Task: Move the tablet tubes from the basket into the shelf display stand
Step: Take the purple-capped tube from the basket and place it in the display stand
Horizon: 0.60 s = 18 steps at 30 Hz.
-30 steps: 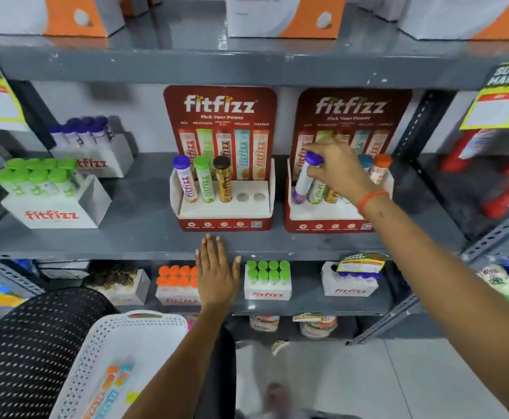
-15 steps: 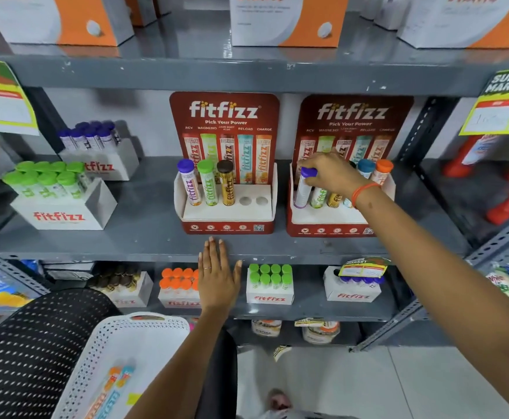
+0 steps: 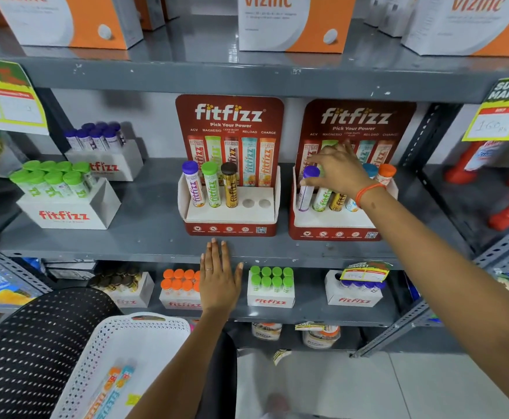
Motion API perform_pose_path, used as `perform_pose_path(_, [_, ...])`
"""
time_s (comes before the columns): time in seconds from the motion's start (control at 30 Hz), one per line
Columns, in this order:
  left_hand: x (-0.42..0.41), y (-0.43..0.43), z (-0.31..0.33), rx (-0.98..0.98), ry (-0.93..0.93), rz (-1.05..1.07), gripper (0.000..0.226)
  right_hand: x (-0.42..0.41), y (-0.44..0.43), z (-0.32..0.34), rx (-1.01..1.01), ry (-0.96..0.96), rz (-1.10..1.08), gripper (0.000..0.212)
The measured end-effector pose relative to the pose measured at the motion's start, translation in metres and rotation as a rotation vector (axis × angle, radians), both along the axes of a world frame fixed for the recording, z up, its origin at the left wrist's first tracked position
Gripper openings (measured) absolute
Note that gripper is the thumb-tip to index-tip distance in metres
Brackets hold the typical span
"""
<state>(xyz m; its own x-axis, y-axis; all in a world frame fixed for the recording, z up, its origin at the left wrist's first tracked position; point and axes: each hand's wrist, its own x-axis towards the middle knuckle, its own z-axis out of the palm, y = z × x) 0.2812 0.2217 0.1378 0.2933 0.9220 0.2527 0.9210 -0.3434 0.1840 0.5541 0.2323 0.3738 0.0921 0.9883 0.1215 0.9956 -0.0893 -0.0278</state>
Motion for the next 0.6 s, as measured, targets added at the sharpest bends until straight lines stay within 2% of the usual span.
perform_pose_path(0.13, [0.000, 0.000, -0.001, -0.003, 0.005, 0.005, 0.068, 0.004, 0.001, 0.000, 0.024, 0.088, 0.026, 0.039])
perform_pose_path(0.2, [0.000, 0.000, -0.001, -0.007, 0.004, 0.007, 0.068, 0.010, 0.003, 0.000, -0.021, 0.145, 0.051, 0.041])
perform_pose_path(0.3, [0.001, 0.000, -0.001, -0.005, 0.006, 0.009, 0.068, 0.011, 0.003, 0.000, -0.054, 0.126, 0.032, 0.052])
perform_pose_path(0.4, [0.001, -0.001, -0.001, -0.019, 0.002, 0.006, 0.068, 0.005, 0.001, -0.002, 0.028, 0.077, 0.002, 0.044])
perform_pose_path(0.5, [0.000, -0.001, -0.001, -0.018, 0.005, 0.004, 0.068, 0.007, 0.002, -0.006, 0.063, 0.137, 0.051, 0.035])
perform_pose_path(0.6, [0.001, -0.001, 0.000, -0.020, 0.000, 0.008, 0.067, 0.012, 0.003, -0.006, 0.009, 0.208, 0.089, 0.046])
